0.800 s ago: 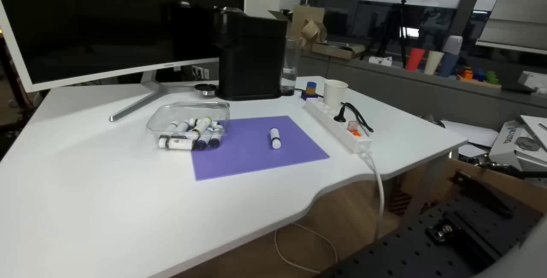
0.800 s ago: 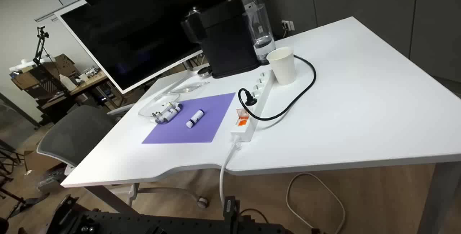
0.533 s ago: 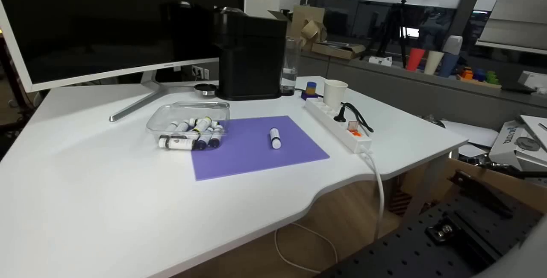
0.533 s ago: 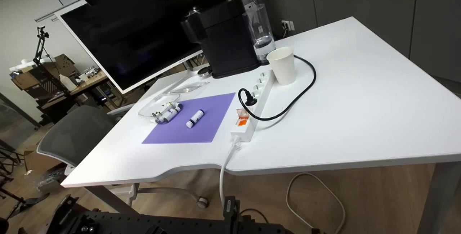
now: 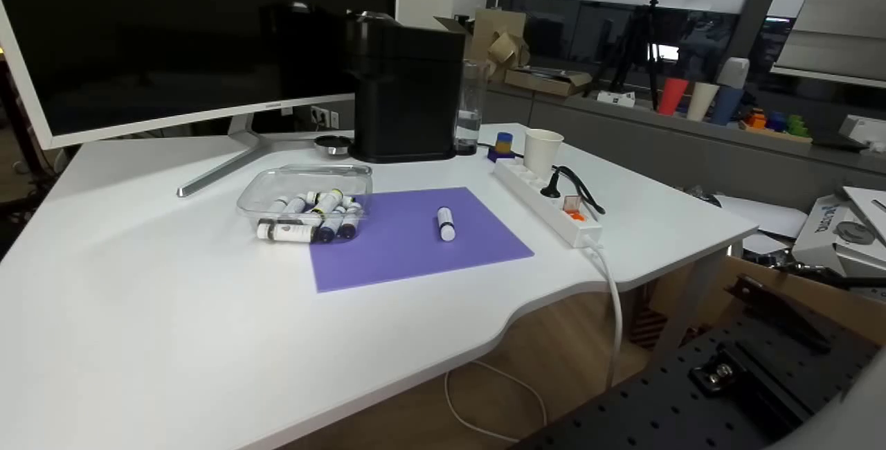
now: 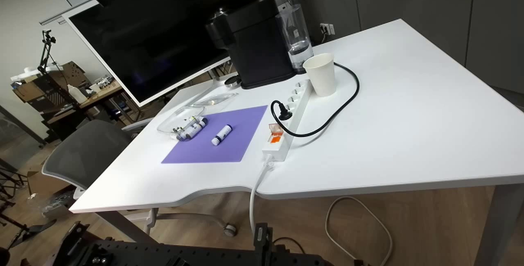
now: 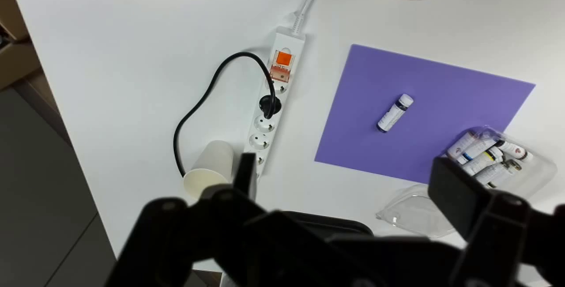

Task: Close the lid on the clear container

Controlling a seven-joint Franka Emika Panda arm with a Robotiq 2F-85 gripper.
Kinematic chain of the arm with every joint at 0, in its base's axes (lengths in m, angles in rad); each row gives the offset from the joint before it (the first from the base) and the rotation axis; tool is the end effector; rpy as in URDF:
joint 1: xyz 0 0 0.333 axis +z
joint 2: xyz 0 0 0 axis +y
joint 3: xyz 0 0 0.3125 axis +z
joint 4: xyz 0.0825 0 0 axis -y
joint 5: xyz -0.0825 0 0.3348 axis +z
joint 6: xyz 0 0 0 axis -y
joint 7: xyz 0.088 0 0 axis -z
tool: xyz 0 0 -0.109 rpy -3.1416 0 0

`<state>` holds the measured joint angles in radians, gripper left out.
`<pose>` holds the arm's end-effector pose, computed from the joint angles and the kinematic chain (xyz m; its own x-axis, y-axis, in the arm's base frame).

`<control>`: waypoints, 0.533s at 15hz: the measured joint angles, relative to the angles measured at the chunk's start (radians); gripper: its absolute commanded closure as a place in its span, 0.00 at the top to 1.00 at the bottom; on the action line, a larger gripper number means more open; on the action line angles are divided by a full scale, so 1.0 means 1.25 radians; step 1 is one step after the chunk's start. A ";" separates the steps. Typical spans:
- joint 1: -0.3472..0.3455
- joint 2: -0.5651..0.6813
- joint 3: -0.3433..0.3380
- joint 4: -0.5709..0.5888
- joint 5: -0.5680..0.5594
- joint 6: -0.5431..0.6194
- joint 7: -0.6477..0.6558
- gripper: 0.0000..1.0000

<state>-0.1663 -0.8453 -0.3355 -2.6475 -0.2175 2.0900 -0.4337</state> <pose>0.2432 -0.1622 0.5107 0.9619 0.0971 0.2556 0.0802 -0.9939 0.0760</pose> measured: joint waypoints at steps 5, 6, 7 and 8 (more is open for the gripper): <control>0.000 0.014 0.000 -0.002 0.026 0.051 0.020 1.00; 0.000 0.032 0.000 -0.002 0.043 0.083 0.036 1.00; 0.002 0.056 0.000 -0.002 0.063 0.120 0.052 1.00; 0.006 0.091 0.000 0.000 0.085 0.160 0.069 1.00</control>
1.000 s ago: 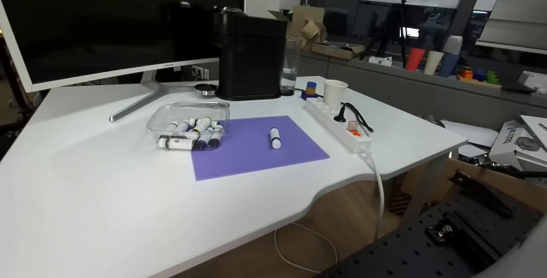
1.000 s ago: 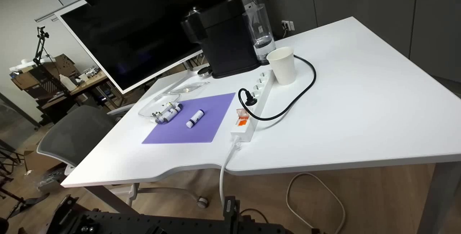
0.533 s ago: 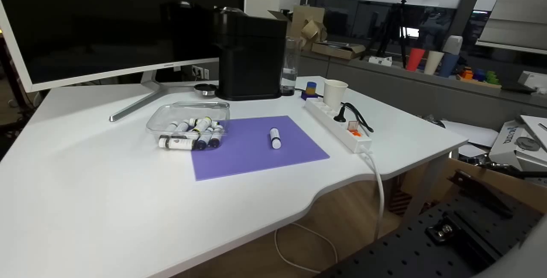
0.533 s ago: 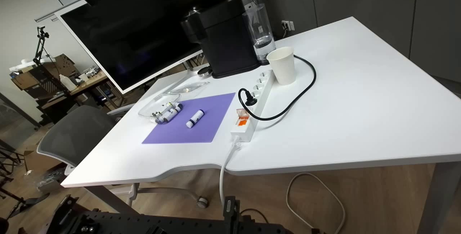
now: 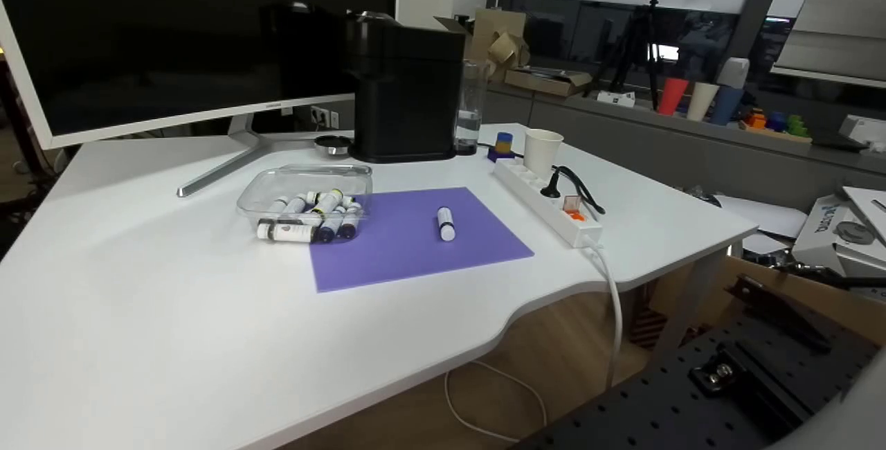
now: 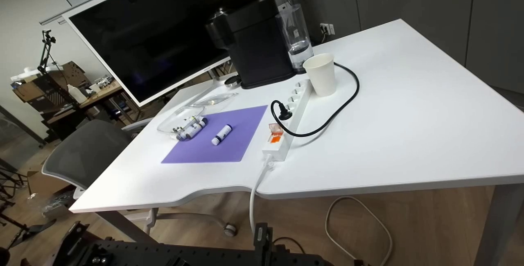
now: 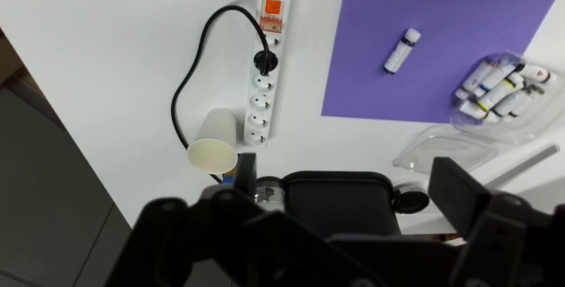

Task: Close the lid on the clear container

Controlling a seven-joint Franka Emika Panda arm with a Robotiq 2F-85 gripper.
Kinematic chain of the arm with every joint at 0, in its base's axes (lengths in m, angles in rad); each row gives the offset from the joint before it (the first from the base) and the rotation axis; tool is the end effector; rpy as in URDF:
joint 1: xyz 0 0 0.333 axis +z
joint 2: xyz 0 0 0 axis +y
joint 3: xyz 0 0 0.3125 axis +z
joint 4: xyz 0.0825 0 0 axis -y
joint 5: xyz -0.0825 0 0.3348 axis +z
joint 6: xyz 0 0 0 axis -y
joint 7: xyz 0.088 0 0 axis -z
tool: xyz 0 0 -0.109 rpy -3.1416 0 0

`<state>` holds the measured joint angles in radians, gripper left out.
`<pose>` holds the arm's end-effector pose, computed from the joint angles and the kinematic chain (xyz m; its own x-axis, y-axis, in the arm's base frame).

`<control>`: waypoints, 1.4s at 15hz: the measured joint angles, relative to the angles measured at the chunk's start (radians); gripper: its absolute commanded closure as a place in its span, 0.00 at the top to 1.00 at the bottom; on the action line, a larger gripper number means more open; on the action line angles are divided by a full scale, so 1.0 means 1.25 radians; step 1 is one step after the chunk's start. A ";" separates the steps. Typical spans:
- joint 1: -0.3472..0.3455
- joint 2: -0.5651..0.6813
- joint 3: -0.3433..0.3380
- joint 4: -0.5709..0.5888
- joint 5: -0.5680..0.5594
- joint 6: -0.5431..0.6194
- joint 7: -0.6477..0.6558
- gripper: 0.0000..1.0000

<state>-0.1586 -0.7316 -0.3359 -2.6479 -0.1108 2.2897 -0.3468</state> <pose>0.2789 -0.1667 0.5017 0.9312 -0.0423 0.3621 -0.0473 -0.9989 0.0049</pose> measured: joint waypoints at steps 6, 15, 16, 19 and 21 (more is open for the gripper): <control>0.085 0.294 0.008 0.081 0.115 0.135 0.104 1.00; 0.123 0.718 0.090 0.390 0.605 -0.072 -0.056 1.00; 0.099 0.749 0.110 0.423 0.625 -0.114 -0.063 1.00; 0.064 0.797 0.129 0.474 0.636 -0.162 -0.066 1.00; 0.062 0.799 0.130 0.478 0.637 -0.165 -0.068 1.00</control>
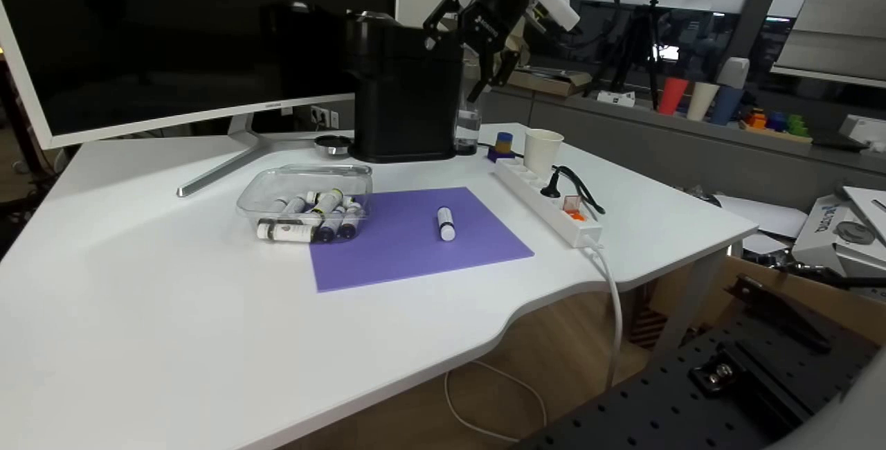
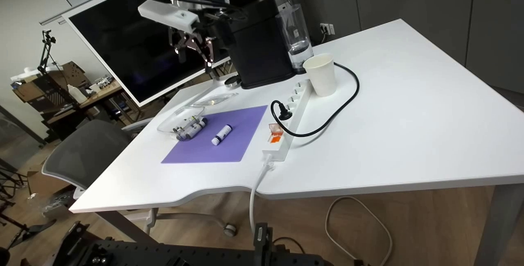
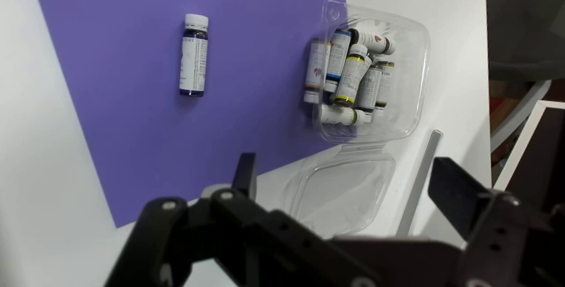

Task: Close the lid on the clear container

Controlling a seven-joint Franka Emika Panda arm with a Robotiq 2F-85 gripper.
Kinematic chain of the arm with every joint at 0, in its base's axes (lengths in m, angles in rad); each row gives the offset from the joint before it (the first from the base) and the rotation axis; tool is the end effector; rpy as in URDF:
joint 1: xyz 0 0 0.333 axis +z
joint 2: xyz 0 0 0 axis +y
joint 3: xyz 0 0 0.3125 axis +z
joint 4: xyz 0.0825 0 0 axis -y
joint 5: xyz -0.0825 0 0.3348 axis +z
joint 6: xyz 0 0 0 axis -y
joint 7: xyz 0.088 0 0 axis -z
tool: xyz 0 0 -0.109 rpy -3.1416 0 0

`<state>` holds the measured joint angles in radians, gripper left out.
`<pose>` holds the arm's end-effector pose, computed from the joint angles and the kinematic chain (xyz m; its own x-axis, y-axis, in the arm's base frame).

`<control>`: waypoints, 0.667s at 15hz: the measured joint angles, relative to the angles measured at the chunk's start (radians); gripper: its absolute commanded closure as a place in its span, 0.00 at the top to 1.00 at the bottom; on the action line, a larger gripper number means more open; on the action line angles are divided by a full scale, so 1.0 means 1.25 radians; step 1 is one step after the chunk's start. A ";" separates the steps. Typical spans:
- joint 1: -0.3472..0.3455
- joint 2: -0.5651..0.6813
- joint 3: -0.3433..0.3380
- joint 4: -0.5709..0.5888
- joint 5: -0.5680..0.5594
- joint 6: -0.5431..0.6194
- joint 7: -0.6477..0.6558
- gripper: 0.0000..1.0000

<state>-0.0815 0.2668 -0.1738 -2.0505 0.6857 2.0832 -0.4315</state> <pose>0.5237 -0.0996 0.3286 0.9739 -0.2090 -0.0882 -0.2242 -0.8275 -0.5148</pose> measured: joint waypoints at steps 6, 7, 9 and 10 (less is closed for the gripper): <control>-0.035 0.041 0.042 0.018 0.040 0.073 0.012 1.00; -0.044 0.066 0.050 0.033 0.064 0.095 0.013 1.00; -0.058 0.131 0.069 0.078 0.101 0.128 0.013 1.00; -0.063 0.165 0.078 0.104 0.111 0.136 0.016 1.00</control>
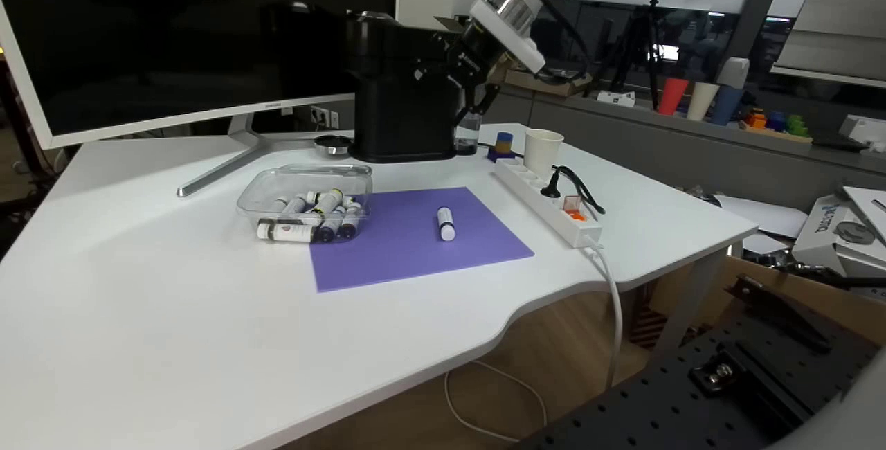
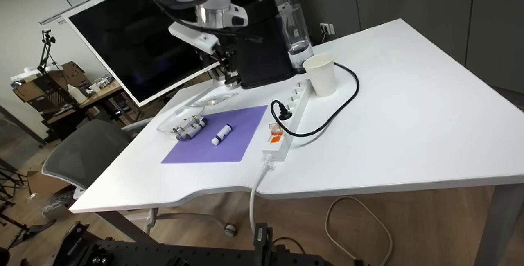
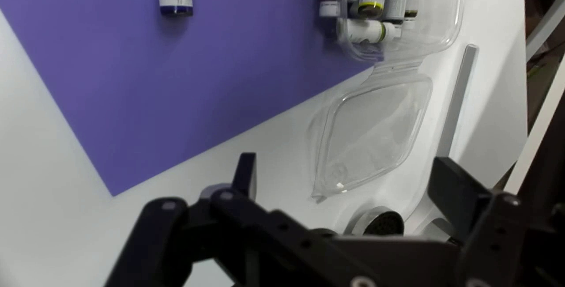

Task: Close the lid on the clear container

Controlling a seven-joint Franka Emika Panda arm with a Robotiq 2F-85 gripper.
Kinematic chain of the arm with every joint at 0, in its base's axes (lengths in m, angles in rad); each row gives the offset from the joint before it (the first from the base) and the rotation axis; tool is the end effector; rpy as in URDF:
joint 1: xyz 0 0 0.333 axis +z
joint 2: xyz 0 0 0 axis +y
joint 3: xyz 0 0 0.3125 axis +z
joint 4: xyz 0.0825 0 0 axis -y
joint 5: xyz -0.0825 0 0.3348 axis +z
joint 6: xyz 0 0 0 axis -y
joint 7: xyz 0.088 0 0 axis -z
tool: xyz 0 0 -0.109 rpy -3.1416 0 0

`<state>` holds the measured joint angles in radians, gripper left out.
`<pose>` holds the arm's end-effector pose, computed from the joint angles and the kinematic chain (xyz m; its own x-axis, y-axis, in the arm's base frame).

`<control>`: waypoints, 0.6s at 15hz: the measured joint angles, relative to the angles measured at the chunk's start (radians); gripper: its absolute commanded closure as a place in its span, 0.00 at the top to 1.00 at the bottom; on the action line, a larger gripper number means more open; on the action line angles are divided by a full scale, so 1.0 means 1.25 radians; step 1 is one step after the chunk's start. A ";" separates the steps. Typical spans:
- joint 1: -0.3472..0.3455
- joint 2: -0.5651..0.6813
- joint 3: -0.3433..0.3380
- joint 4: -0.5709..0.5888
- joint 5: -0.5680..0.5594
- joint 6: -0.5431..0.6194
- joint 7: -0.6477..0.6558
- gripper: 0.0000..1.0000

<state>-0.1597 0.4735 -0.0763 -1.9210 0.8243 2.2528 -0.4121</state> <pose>0.5719 -0.1128 0.2699 0.9267 -0.3725 -0.0491 -0.3383 -0.7704 -0.5404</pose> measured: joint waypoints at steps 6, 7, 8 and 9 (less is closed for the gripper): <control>-0.005 0.190 0.038 0.170 -0.017 -0.043 0.098 1.00; -0.005 0.214 0.041 0.196 -0.022 -0.057 0.116 1.00; -0.005 0.235 0.044 0.220 -0.029 -0.071 0.131 1.00; -0.006 0.255 0.047 0.244 -0.035 -0.087 0.144 1.00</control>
<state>-0.1666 0.7920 -0.0181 -1.6154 0.7808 2.1439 -0.2319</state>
